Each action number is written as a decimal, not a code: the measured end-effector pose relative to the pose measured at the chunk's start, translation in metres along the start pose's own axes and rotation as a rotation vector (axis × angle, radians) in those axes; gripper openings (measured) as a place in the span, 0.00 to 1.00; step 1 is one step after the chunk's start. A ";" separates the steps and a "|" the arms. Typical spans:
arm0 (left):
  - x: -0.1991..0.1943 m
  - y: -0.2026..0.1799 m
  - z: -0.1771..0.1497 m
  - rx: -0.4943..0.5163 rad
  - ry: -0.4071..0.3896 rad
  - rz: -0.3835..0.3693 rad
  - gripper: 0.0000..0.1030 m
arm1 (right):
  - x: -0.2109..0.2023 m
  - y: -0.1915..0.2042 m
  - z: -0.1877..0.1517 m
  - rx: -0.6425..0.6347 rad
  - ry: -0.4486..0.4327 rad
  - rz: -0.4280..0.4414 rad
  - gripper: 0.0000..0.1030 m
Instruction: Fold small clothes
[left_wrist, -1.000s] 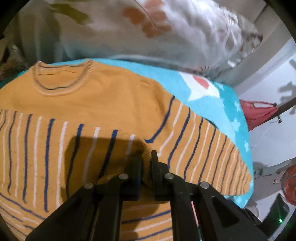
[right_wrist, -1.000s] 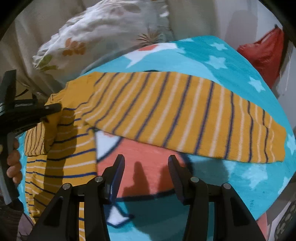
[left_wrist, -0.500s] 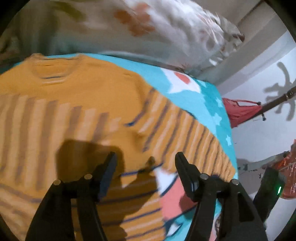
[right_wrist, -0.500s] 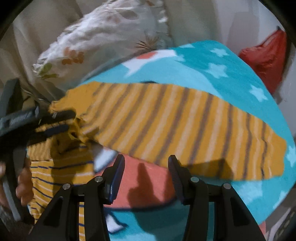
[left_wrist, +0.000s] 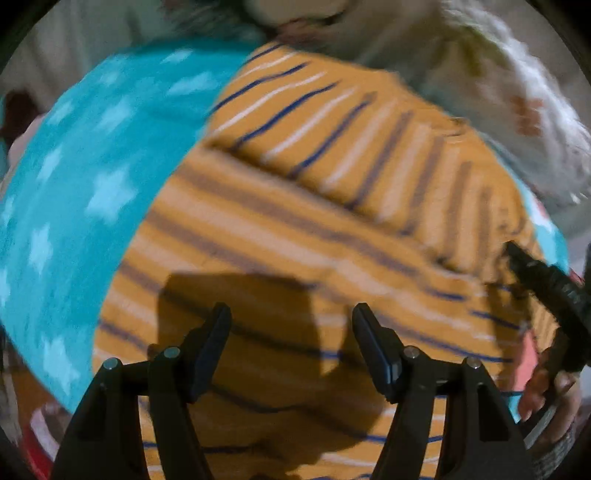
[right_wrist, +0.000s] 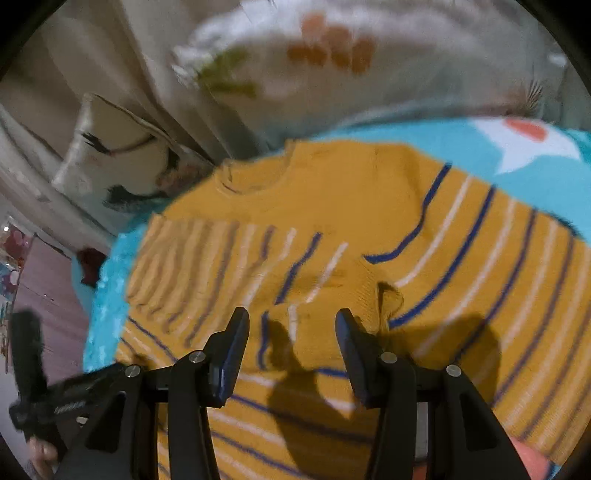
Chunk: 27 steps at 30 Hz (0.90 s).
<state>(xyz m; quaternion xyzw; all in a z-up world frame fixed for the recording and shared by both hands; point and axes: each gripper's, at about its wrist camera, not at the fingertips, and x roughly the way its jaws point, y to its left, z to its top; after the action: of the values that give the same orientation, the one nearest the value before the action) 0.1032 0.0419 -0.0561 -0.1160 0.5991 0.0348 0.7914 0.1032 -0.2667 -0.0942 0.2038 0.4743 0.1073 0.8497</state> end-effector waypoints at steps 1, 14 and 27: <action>0.004 0.006 -0.003 -0.020 0.012 -0.003 0.65 | 0.000 -0.003 0.001 -0.001 -0.023 0.012 0.51; -0.033 -0.045 0.000 0.140 -0.077 -0.081 0.65 | -0.113 -0.103 -0.077 0.299 -0.139 -0.102 0.57; 0.003 -0.083 -0.009 0.305 0.012 -0.108 0.65 | -0.226 -0.212 -0.190 0.800 -0.373 -0.287 0.60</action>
<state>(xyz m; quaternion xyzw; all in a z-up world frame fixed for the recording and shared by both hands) 0.1115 -0.0414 -0.0492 -0.0267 0.5950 -0.1000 0.7970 -0.1801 -0.4946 -0.1058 0.4638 0.3410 -0.2412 0.7813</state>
